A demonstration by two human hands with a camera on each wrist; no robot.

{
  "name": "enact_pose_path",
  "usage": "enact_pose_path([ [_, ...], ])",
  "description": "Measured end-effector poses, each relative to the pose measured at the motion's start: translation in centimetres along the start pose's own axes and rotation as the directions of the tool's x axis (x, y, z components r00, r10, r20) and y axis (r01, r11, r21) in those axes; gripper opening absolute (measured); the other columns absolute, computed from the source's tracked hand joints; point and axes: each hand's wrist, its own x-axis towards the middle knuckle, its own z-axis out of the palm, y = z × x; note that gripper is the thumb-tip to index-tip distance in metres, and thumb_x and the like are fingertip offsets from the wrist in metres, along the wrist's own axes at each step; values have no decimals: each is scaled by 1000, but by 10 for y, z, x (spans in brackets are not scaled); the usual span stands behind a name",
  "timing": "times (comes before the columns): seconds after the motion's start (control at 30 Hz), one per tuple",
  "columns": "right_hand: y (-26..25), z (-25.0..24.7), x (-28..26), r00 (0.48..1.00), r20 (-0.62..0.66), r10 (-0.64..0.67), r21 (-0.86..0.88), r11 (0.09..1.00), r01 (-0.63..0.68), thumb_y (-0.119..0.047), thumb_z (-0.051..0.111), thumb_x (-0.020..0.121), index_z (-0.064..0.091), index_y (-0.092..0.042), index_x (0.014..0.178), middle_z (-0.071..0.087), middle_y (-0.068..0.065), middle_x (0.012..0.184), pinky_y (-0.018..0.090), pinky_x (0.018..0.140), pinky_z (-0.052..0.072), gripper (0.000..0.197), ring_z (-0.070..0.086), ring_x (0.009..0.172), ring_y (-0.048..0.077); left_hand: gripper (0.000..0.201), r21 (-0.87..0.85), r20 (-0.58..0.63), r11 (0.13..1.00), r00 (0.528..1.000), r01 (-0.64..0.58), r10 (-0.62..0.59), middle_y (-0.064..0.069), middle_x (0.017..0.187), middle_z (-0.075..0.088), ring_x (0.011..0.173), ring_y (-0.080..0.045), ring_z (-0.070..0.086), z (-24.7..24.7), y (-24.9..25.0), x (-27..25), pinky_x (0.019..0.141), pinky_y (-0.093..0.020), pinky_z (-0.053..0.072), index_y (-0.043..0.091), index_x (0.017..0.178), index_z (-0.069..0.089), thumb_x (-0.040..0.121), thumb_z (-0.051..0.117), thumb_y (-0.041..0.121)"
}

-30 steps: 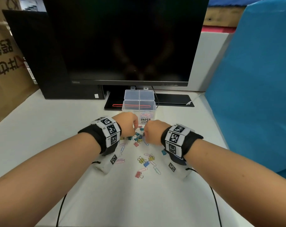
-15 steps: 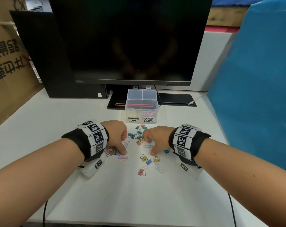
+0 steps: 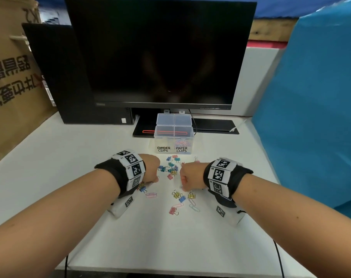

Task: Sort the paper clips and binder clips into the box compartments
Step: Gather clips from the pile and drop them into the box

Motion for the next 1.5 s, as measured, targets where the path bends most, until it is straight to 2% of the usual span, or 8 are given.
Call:
enact_pose_path([
  [0.13,-2,-1,-3,1000,4,5,-45,999,-5,-20,53,93,51,-8,88,52,7,88,26,72,43,13,50,80,20,31,116,1,993,1000,20,-20,3,64,47,55,-11,42,3,7,-7,52,-19,35,14,74,58,97,42,29],
  [0.27,-6,-4,-10,998,3,62,-7,998,-62,-17,45,96,48,-7,89,50,6,82,26,70,41,12,48,83,21,35,159,44,987,999,14,-21,-8,115,62,94,-21,56,1,18,-18,85,-26,45,4,123,55,101,34,22],
  [0.33,-4,-10,-15,993,4,122,141,983,-122,-17,42,97,47,-7,91,49,7,83,25,62,39,13,47,77,22,34,142,39,990,999,10,-16,-5,99,65,93,-21,57,0,22,-21,91,-27,46,3,121,56,101,33,19],
  [0.53,19,-16,-36,981,145,130,947,268,-176,0,43,91,40,-12,76,37,5,62,22,44,24,20,25,47,12,42,1,-10,1000,1000,18,-18,3,57,48,53,-11,42,5,13,-22,71,-27,43,15,58,42,98,36,25],
  [0.77,31,15,-40,982,33,186,990,129,-58,8,47,93,48,-9,70,46,8,65,19,40,28,29,31,44,11,38,81,12,997,1000,5,-6,-9,112,64,99,-23,59,10,24,-30,91,-30,45,4,118,62,101,33,22],
  [1.07,29,25,-40,983,127,131,975,-198,-100,-4,38,97,50,-7,82,37,4,62,15,35,25,20,32,39,9,29,159,-20,987,1000,-6,9,-1,89,58,82,-20,52,13,30,-25,76,-28,43,10,110,57,95,37,23],
  [1.23,31,22,-41,991,103,82,992,-84,-96,-3,44,97,49,-9,76,46,6,65,16,36,26,23,34,40,8,20,-419,-119,907,993,-49,-2,-4,83,51,67,-16,44,-5,-1,-20,55,-20,34,10,91,51,98,39,23],
  [1.5,21,19,-34,979,198,-57,908,386,-161,-3,40,98,63,-6,78,41,2,60,14,36,23,30,33,39,7,22,-960,80,272,996,70,27,-6,49,50,39,-12,29,8,-35,-25,33,-16,25,7,72,45,91,48,-4],
])
